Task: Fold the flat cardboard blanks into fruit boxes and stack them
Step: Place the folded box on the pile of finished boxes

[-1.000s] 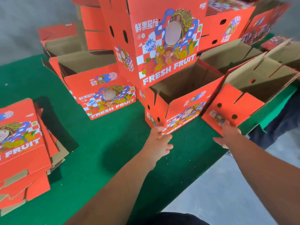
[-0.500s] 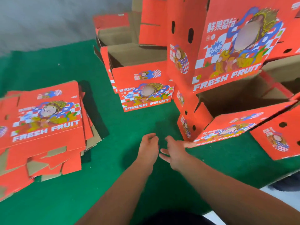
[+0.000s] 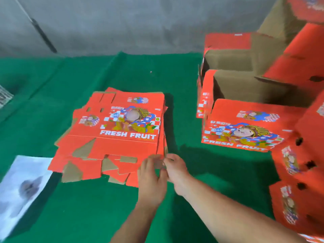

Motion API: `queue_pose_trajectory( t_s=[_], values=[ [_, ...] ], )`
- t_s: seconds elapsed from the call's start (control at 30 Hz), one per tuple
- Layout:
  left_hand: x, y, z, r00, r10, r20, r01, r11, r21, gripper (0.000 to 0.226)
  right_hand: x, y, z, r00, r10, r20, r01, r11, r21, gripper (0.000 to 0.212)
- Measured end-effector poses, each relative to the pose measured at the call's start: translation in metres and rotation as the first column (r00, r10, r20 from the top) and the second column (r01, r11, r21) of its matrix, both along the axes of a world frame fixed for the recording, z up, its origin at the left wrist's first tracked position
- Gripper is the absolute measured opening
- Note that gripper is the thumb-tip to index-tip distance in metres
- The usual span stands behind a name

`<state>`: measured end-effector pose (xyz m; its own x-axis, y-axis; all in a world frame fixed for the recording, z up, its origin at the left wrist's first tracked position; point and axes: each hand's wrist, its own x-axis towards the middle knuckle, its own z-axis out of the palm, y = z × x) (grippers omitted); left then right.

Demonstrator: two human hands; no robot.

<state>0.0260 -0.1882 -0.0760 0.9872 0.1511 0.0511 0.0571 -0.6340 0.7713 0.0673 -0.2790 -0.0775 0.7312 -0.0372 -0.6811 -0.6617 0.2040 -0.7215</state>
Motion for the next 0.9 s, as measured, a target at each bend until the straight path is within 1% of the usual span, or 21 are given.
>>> queue_pose_trajectory(
  t_s=[0.03, 0.07, 0.1, 0.13, 0.17, 0.2, 0.23, 0.27, 0.33, 0.37, 0.43, 0.5, 0.53, 0.6, 0.67, 0.7, 0.77, 0.83, 0.9],
  values=[
    [0.008, 0.011, -0.002, 0.999, 0.035, -0.021, -0.033, 0.997, 0.064, 0.038, 0.005, 0.009, 0.001, 1.0, 0.022, 0.006, -0.022, 1.0, 0.016, 0.021],
    [0.016, 0.019, -0.002, 0.993, 0.053, -0.101, -0.043, 0.994, 0.101, 0.044, 0.009, 0.015, 0.003, 0.999, 0.043, -0.001, -0.043, 0.999, 0.016, 0.022],
    [0.022, 0.026, -0.002, 0.978, 0.051, -0.204, -0.034, 0.996, 0.087, 0.051, 0.013, 0.021, 0.004, 0.998, 0.055, -0.013, -0.054, 0.998, 0.013, 0.021],
    [0.026, 0.03, -0.002, 0.953, 0.026, -0.303, -0.015, 0.999, 0.039, 0.054, 0.016, 0.027, 0.005, 0.997, 0.066, -0.035, -0.065, 0.998, 0.019, 0.018],
    [0.029, 0.032, -0.003, 0.928, -0.018, -0.372, 0.024, 1.0, 0.012, 0.055, 0.02, 0.033, 0.005, 0.996, 0.073, -0.057, -0.072, 0.997, 0.025, 0.014],
    [0.03, 0.033, -0.005, 0.91, -0.061, -0.409, 0.086, 0.995, 0.044, 0.053, 0.023, 0.039, 0.005, 0.994, 0.082, -0.066, -0.081, 0.997, 0.018, 0.011],
    [0.03, 0.033, -0.007, 0.896, -0.08, -0.437, 0.144, 0.983, 0.115, 0.053, 0.026, 0.043, 0.005, 0.994, 0.089, -0.061, -0.089, 0.996, 0.003, 0.011],
    [0.029, 0.033, -0.01, 0.886, -0.066, -0.458, 0.167, 0.969, 0.184, 0.055, 0.027, 0.048, 0.002, 0.994, 0.096, -0.057, -0.097, 0.995, -0.02, 0.012],
    [0.024, 0.036, -0.017, 0.876, -0.046, -0.48, 0.189, 0.949, 0.253, 0.063, 0.026, 0.053, -0.003, 0.994, 0.096, -0.055, -0.1, 0.991, -0.085, 0.012],
    [0.021, 0.036, -0.021, 0.872, -0.063, -0.486, 0.212, 0.943, 0.258, 0.068, 0.023, 0.054, -0.007, 0.996, 0.067, -0.054, -0.072, 0.992, -0.1, 0.014],
    [0.017, 0.037, -0.028, 0.864, -0.118, -0.489, 0.252, 0.943, 0.217, 0.074, 0.016, 0.053, -0.014, 0.997, -0.038, -0.071, 0.03, 0.994, -0.102, 0.026],
    [0.013, 0.034, -0.032, 0.871, -0.159, -0.465, 0.243, 0.962, 0.126, 0.07, 0.013, 0.048, -0.021, 0.991, -0.089, -0.101, 0.074, 0.987, -0.142, 0.033],
    [0.012, 0.033, -0.033, 0.88, -0.165, -0.445, 0.233, 0.967, 0.102, 0.065, 0.014, 0.045, -0.023, 0.988, -0.097, -0.119, 0.078, 0.985, -0.152, 0.031],
    [0.008, 0.028, -0.031, 0.893, -0.174, -0.415, 0.224, 0.972, 0.075, 0.058, 0.017, 0.035, -0.026, 0.98, -0.133, -0.145, 0.11, 0.981, -0.159, 0.021],
    [0.001, 0.025, -0.027, 0.901, -0.196, -0.388, 0.223, 0.974, 0.025, 0.051, 0.018, 0.022, -0.028, 0.976, -0.157, -0.151, 0.126, 0.972, -0.197, 0.012],
    [-0.002, 0.025, -0.028, 0.904, -0.197, -0.379, 0.215, 0.977, 0.005, 0.05, 0.016, 0.015, -0.031, 0.978, -0.149, -0.144, 0.113, 0.966, -0.233, 0.013],
    [-0.01, 0.026, -0.029, 0.911, -0.206, -0.358, 0.208, 0.978, -0.035, 0.055, 0.009, 0.001, -0.039, 0.988, -0.117, -0.102, 0.085, 0.959, -0.269, 0.016],
    [-0.017, 0.024, -0.027, 0.916, -0.245, -0.318, 0.244, 0.969, -0.043, 0.061, -0.007, -0.016, -0.042, 0.991, -0.122, -0.053, 0.109, 0.972, -0.208, 0.014],
    [-0.024, 0.021, -0.027, 0.932, -0.293, -0.213, 0.309, 0.95, 0.046, 0.067, -0.029, -0.036, -0.039, 0.974, -0.223, -0.042, 0.217, 0.971, -0.102, 0.01]
  ],
)
